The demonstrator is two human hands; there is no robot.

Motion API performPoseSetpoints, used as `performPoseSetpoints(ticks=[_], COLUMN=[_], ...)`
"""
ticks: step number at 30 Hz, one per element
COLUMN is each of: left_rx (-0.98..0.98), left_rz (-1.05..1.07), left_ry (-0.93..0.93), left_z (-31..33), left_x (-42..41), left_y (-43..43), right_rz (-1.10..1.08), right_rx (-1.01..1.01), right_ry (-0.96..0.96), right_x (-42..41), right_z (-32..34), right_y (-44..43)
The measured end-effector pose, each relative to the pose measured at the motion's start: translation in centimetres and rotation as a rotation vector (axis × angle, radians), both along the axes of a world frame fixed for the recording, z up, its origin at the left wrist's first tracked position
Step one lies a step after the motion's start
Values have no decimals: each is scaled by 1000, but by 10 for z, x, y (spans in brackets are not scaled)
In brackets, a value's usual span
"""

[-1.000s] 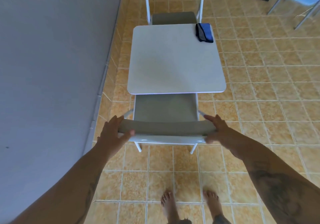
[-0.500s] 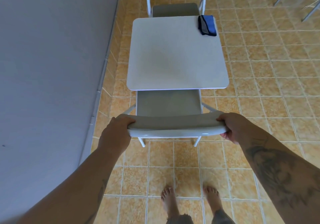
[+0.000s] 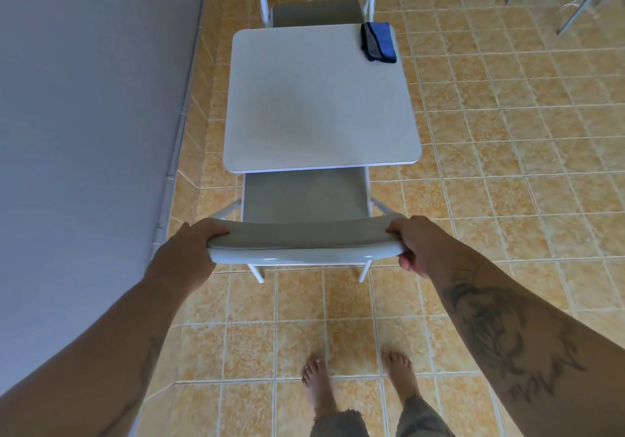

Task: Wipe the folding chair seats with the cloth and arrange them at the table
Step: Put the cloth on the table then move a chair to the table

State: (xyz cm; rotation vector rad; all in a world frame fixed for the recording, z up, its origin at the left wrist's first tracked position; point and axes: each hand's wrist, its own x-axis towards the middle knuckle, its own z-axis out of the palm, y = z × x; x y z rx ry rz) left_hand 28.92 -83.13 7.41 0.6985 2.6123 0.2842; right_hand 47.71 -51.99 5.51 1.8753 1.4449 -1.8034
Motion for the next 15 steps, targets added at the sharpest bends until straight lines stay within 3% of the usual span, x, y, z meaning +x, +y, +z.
performPoseSetpoints(ticks=[3,6,8,9,12,14,15], left_rx=[-14,101,340,439,527,528,513], left_rz=[-36,-8,249,400,703,767,785], left_ry=[-40,-413,-669,-690,-611,-579,-552], left_z=[3,10,16,13,7,7,6], left_x=[1,-3,-2,-3,0,7,8], left_y=[4,0,-4,-5,10,28,36], right_rz=[-6,59,325,475,999,1281,1314], right_rx=[26,213,562,693,713,766,814], right_ry=[46,42,-14,36,274,224,200], right_x=[5,16,24,26,29,32,33], right_z=[-1,-4,-7,-3,16,18,18], right_y=[4,5,8,7,2,1,1])
